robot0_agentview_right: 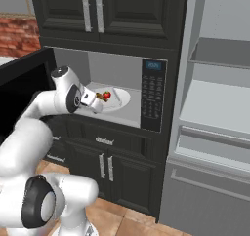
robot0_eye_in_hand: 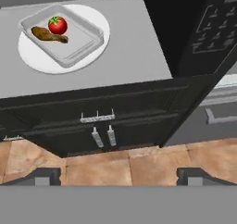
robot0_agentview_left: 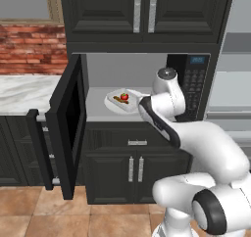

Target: Place the tupperware containing the chicken drumstick and tomato meal in the microwave. Close the microwave door and press the start button to reheat the meal.

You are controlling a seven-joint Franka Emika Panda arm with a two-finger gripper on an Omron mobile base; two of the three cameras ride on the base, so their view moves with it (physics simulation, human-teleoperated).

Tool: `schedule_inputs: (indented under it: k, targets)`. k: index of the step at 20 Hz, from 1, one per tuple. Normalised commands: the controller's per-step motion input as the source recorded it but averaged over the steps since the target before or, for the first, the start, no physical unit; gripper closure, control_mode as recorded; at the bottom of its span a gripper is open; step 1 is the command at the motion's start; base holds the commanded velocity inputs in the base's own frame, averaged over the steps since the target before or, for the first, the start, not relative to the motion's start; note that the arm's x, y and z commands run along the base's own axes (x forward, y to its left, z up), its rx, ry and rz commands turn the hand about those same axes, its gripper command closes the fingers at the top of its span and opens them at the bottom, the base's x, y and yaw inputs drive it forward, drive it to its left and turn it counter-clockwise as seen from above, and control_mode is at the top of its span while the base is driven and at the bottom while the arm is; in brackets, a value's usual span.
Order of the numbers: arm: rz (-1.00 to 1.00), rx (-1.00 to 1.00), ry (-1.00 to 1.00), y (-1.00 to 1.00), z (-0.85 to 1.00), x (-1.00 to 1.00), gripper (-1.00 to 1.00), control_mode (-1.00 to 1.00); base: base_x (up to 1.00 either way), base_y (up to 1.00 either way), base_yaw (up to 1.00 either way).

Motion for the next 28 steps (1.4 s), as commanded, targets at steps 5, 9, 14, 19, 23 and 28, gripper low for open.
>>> schedule_inputs:
  k: [5, 9, 14, 19, 23, 28]
  targets:
    - [0.38, -0.19, -0.03, 0.05, 0.62, -1.0, -1.0, -1.0, 0.0, 0.0, 0.0]
    - [0.3, -0.09, -0.05, 0.24, 0.64, -0.95, -1.0, -1.0, 0.0, 0.0, 0.0]
    - [0.23, -0.08, -0.17, 0.37, 0.4, -0.86, -1.0, -1.0, 0.0, 0.0, 0.0]
    - [0.16, -0.1, -0.19, 0.5, 0.32, -0.75, -1.0, -1.0, 0.0, 0.0, 0.0]
    - [0.13, -0.14, -0.06, 0.54, 0.38, -0.71, -1.0, -1.0, 0.0, 0.0, 0.0]
    - [0.09, -0.16, -0.03, 0.61, 0.3, -0.49, -1.0, -1.0, 0.0, 0.0, 0.0]
